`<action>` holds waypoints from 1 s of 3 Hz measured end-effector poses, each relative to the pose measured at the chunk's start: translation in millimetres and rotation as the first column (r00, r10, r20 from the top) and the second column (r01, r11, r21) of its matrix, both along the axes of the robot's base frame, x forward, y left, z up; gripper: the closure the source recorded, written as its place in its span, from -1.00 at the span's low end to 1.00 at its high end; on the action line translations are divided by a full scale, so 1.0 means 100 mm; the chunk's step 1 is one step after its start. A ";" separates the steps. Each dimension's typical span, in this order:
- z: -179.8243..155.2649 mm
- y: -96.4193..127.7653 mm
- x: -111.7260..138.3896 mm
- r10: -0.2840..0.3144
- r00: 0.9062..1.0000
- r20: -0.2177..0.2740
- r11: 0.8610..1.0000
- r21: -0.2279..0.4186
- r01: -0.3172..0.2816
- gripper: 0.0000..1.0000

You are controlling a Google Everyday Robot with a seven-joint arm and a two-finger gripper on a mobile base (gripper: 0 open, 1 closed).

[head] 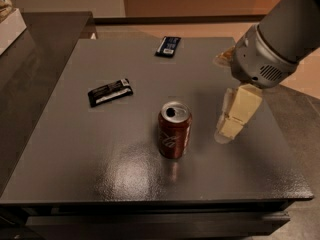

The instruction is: Pick coke can

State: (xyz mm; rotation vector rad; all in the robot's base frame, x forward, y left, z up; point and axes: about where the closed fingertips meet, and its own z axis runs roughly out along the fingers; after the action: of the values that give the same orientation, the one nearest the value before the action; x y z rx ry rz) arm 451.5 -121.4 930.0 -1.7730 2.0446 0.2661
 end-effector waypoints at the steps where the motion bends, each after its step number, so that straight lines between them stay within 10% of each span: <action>1: -0.16 0.27 -0.13 0.074 0.996 -0.041 0.996 0.061 -0.071 -1.00; 3: -0.26 0.69 -0.33 0.173 0.981 -0.085 0.970 0.185 -0.155 -1.00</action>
Offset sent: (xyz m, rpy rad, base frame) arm -0.0421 0.0749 -0.0327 0.1897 0.1328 0.1916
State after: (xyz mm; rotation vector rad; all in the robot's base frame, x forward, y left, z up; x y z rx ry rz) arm 418.1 -52.3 904.2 -1.8508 1.8758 0.5803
